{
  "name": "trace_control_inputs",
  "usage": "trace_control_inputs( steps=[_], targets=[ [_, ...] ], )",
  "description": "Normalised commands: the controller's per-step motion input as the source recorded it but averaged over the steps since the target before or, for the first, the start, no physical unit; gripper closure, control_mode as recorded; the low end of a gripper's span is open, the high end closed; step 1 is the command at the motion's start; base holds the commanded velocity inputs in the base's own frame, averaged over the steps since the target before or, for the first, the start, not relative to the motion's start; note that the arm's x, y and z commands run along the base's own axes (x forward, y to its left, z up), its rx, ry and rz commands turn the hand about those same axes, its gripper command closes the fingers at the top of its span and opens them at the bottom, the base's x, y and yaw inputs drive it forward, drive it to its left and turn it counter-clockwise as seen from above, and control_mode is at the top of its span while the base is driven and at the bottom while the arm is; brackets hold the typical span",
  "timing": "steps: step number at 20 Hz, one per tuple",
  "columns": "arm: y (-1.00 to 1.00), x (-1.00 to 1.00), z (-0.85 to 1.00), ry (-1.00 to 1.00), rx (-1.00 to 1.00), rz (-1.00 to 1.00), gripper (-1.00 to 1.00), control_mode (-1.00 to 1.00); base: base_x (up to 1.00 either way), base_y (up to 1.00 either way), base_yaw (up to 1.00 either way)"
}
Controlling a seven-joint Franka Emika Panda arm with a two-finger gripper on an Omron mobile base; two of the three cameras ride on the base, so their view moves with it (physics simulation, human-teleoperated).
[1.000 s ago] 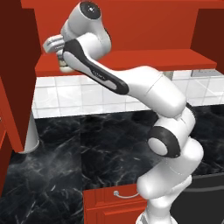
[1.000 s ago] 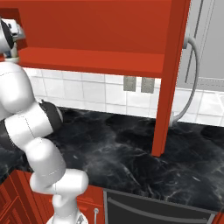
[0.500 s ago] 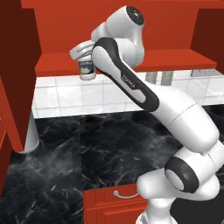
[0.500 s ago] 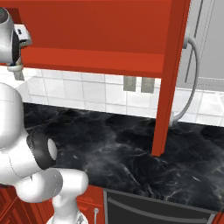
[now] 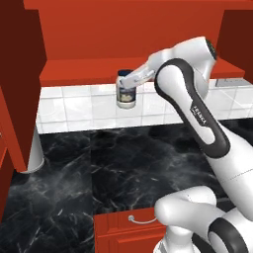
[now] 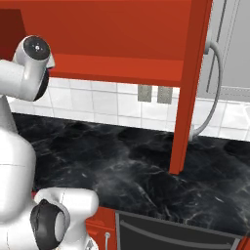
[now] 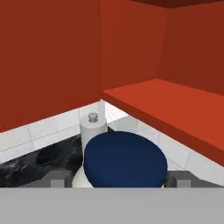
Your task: Take 2 condiments from the cabinet and move them on the counter near the stove.Make sure the condiments are lined up with each other, next to each other.
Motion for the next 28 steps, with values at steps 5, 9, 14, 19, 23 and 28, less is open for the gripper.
trace_control_inputs(
  steps=[5, 9, 14, 19, 23, 28],
  targets=[
    [-0.63, -0.39, -0.16, 0.00, 0.05, 0.15, 1.00, -1.00, 0.00, 0.00, 0.00],
    [-0.57, -0.21, -0.13, 0.00, 0.03, 0.15, 1.00, -1.00, 0.00, 0.00, 0.00],
    [-0.53, -0.13, -0.16, 0.00, 0.02, 0.13, 1.00, -1.00, 0.00, 0.00, 0.00],
    [-0.02, 0.00, -0.09, 0.01, 0.00, 0.00, 1.00, -1.00, 0.00, 0.00, 0.00],
    [0.01, -0.04, -0.11, 0.00, 0.00, 0.00, 1.00, 1.00, -0.13, 0.00, 0.00],
    [0.00, 0.00, 0.00, 0.00, 0.00, 0.00, 1.00, 1.00, -0.30, -0.41, 0.13]
  ],
)
